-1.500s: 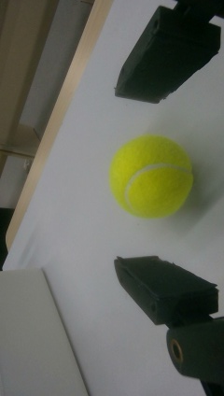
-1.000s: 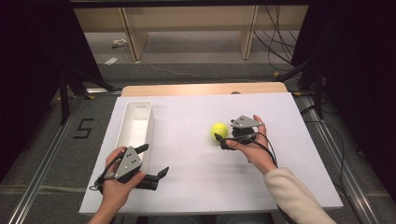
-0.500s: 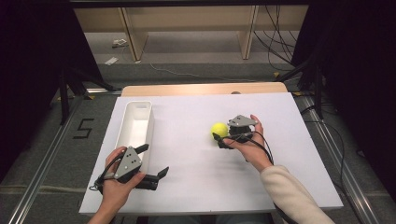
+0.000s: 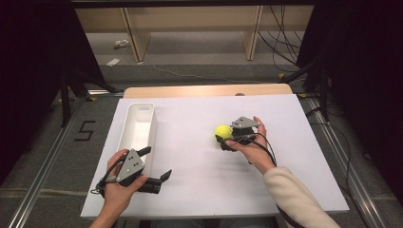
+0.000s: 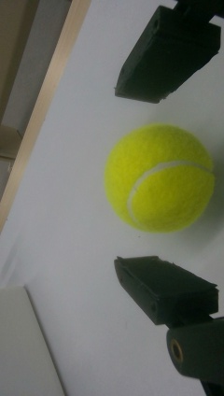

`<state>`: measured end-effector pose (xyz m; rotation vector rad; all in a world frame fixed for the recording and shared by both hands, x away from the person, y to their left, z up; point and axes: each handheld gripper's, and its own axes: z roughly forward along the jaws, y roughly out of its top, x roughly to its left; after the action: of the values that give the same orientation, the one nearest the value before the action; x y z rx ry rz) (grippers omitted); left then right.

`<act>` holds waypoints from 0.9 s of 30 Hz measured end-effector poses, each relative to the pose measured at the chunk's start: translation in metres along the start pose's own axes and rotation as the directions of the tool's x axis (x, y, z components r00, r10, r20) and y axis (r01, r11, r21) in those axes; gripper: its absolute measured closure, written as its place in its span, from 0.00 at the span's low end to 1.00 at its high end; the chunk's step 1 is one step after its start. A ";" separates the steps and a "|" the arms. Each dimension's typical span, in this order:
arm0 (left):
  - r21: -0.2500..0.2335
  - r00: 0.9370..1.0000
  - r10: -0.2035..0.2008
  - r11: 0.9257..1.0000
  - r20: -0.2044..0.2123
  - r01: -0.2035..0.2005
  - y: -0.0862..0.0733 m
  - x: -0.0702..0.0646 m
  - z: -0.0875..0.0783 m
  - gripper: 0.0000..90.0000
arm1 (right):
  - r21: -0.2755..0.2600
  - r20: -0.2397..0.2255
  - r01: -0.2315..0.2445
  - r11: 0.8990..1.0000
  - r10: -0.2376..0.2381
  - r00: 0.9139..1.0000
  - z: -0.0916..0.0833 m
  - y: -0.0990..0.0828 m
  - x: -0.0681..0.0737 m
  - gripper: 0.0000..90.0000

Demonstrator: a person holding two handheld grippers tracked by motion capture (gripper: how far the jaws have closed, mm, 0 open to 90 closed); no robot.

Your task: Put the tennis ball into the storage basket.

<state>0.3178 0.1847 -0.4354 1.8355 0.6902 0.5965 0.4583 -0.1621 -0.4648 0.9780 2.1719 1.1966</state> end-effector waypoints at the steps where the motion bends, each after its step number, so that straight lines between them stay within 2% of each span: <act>1: 0.000 1.000 0.000 1.000 0.000 0.000 0.000 0.000 0.000 0.00 | 0.000 0.001 -0.002 1.000 0.002 1.000 0.000 0.000 0.000 0.17; 27: -0.001 1.000 -0.002 1.000 0.000 0.002 0.000 0.000 0.000 0.00 | 0.021 0.002 -0.002 1.000 0.002 1.000 0.015 0.000 0.000 0.17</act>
<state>0.3177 0.1849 -0.4354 1.8334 0.6917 0.5955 0.4682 -0.1549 -0.4726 0.9901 2.1866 1.1762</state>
